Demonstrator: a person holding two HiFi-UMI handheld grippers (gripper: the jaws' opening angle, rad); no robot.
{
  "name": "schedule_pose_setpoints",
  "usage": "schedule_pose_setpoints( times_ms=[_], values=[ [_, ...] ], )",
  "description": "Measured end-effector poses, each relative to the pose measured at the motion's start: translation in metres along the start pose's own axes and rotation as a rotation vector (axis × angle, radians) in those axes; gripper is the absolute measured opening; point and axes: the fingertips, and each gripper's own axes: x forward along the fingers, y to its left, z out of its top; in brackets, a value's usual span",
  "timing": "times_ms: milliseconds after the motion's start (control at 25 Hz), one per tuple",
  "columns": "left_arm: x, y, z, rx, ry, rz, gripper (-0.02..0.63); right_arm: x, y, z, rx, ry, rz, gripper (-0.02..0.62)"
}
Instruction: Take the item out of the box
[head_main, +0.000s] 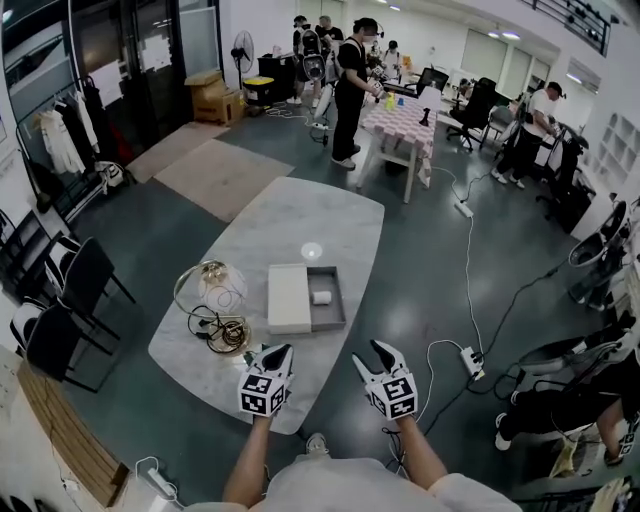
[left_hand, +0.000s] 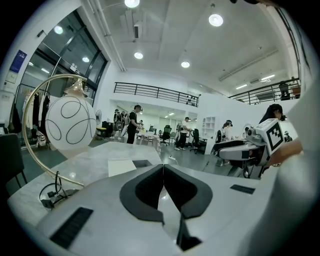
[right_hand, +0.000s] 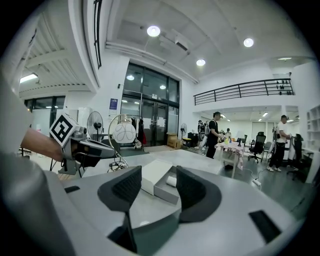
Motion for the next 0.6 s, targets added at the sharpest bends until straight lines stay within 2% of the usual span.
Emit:
schedule_pose_setpoints(
  times_ms=[600],
  values=[
    [0.066,0.042,0.026,0.02,0.001,-0.043,0.015,0.062,-0.041,0.019,-0.004,-0.01,-0.036,0.218]
  ],
)
